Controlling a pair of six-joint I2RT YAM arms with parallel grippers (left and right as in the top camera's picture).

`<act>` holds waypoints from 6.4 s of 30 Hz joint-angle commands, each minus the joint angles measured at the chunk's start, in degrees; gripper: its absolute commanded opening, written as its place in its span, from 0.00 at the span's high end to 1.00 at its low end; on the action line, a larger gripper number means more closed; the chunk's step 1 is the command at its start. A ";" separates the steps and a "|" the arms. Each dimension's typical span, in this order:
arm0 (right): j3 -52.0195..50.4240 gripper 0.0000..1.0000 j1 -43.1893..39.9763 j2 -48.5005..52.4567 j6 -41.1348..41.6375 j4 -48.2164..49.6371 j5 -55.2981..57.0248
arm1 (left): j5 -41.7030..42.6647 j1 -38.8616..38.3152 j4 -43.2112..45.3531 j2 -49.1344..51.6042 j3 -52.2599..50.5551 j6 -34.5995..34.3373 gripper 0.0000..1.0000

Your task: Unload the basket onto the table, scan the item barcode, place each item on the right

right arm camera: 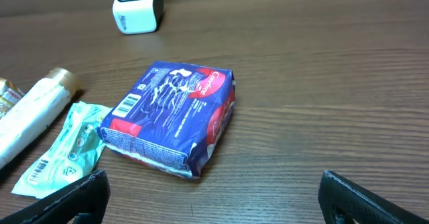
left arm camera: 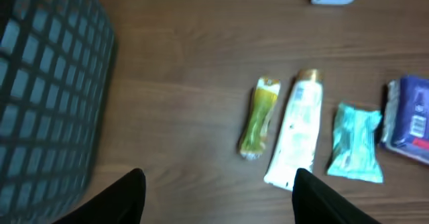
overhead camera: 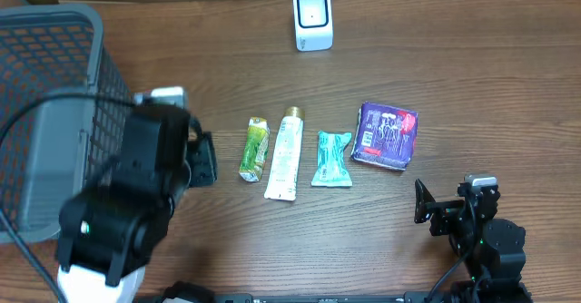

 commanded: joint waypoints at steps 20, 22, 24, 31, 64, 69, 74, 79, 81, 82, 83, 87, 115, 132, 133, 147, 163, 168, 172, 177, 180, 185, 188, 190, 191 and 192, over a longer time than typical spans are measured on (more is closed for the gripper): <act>1.16 0.00 0.31 -0.26 0.00 -1.11 4.66 | -0.70 -0.02 2.95 10.73 -11.74 -4.37 0.00; 1.16 0.00 0.31 -0.26 1.88 1.90 -2.08 | -0.70 -0.02 2.95 13.20 -11.74 -4.37 0.00; 1.16 0.00 0.31 -0.26 1.90 6.03 -5.79 | -0.70 -0.02 2.97 15.39 -11.74 -4.37 0.00; 1.95 0.00 0.31 0.11 2.49 13.46 -21.62 | -0.70 -0.02 3.02 23.85 -11.74 -4.37 0.00; 55.54 0.00 -7.61 67.47 11.67 -26.93 -15.15 | -0.72 -0.02 19.85 31.63 -11.80 -5.29 0.00; 55.30 0.00 -9.84 67.73 11.63 -29.88 -15.13 | -0.72 -0.02 32.11 31.63 -11.80 -5.31 0.00; 55.19 0.00 -9.84 69.61 10.64 -28.48 -15.82 | 0.20 -0.11 32.59 31.63 -11.78 -5.11 0.00; 55.17 0.00 -9.84 73.68 6.97 -26.51 -20.37 | -3.32 0.37 31.69 23.06 -7.52 -2.03 0.00; 55.17 0.00 -9.84 75.67 6.97 -25.53 -20.79 | -4.26 0.37 31.58 18.29 -7.52 -1.03 0.00; 55.17 0.00 -9.84 76.46 6.97 -25.20 -20.83 | -4.98 0.37 31.06 15.04 -7.58 0.07 0.00; 55.17 0.00 -9.84 77.59 6.03 -24.70 -21.59 | -6.16 0.37 30.12 12.04 -7.74 0.74 0.00; 55.17 0.00 -9.84 82.38 2.71 -22.36 -23.54 | -10.03 0.37 27.08 2.19 -10.91 2.08 0.00; 54.97 0.32 -9.51 95.95 -1.57 -11.41 -21.77 | -11.19 0.37 25.14 8.92 -23.15 -2.69 0.00; 52.96 0.96 -8.92 95.93 9.42 -9.53 -20.74 | -11.19 0.37 25.22 25.59 -23.15 -2.69 0.00; 52.96 0.96 -8.92 95.93 12.70 -9.20 -19.28 | -11.19 0.37 25.22 26.14 -23.15 -2.69 0.00; 68.67 0.23 -10.62 87.60 2.29 -46.40 -15.58 | -11.17 0.35 25.40 28.72 -23.17 -2.69 0.00; 69.29 0.05 -11.10 101.07 -13.05 -29.18 -15.61 | -11.17 0.37 25.62 28.72 -23.17 12.98 0.00; 69.16 0.09 -11.10 105.07 -20.68 -29.07 -20.50 | -8.63 0.31 32.28 28.72 -23.15 12.02 0.00; 67.76 0.12 -11.13 105.92 -23.19 -28.94 -26.84 | 3.89 0.26 34.25 28.65 -23.08 11.23 0.00; 66.45 0.13 -12.37 105.92 -22.75 -28.04 -29.94 | 13.20 2.01 33.07 28.02 -18.64 9.18 0.01; 64.98 0.13 -16.44 105.92 -22.23 -26.29 -37.00 | 16.79 4.87 27.23 26.47 -11.72 6.03 0.00; 58.58 0.14 -22.97 105.92 -17.77 -21.20 -43.15 | 17.31 11.08 18.60 21.86 -2.21 2.16 0.00; 54.36 0.13 -22.58 105.92 -18.67 -15.85 -47.15 | 16.57 15.04 16.70 18.80 -1.62 1.97 0.00; 52.52 0.13 -21.40 105.92 -18.64 -13.00 -47.32 | 16.11 18.78 14.84 17.53 -1.62 0.83 0.00; 51.78 0.13 -20.72 105.92 -18.64 -11.80 -47.30 | 16.20 20.72 14.10 17.11 -1.64 0.55 0.00; 50.84 0.13 -19.58 105.92 -18.53 -9.92 -47.34 | 16.26 23.19 13.46 16.70 -1.66 0.50 0.00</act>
